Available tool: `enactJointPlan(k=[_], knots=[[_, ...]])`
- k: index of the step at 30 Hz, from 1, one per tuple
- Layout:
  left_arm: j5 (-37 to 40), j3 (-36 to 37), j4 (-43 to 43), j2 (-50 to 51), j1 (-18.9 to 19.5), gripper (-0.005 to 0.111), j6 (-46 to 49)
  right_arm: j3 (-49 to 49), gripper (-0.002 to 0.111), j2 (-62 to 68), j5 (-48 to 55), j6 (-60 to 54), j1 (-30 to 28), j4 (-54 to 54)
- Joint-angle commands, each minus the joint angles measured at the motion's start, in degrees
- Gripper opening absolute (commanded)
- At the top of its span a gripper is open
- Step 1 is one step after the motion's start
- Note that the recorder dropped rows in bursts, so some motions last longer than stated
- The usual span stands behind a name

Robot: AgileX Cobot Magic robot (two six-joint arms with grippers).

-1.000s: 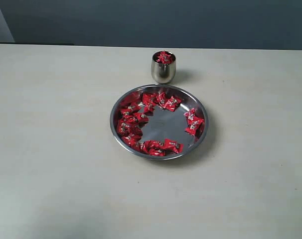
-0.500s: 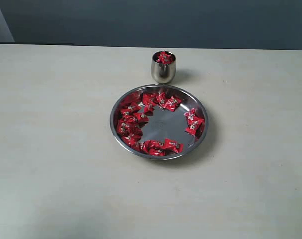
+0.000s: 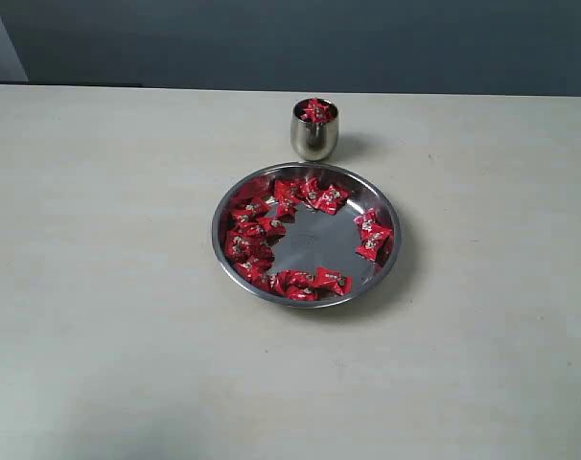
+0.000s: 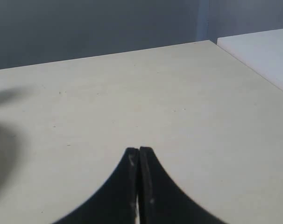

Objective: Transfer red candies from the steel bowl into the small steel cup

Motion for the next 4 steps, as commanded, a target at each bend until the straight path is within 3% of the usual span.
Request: enactJointPlan(k=[1, 4], knots=[[-0.5, -0.1, -0.1, -0.2, -0.2, 0.000, -0.3, 0.3, -0.001, -0.2, -0.6, 0.0, -0.3, -0.4], [-0.5, -0.1, -0.1, -0.2, -0.2, 0.000, -0.3, 0.3, -0.001, -0.2, -0.6, 0.0, -0.3, -0.4]])
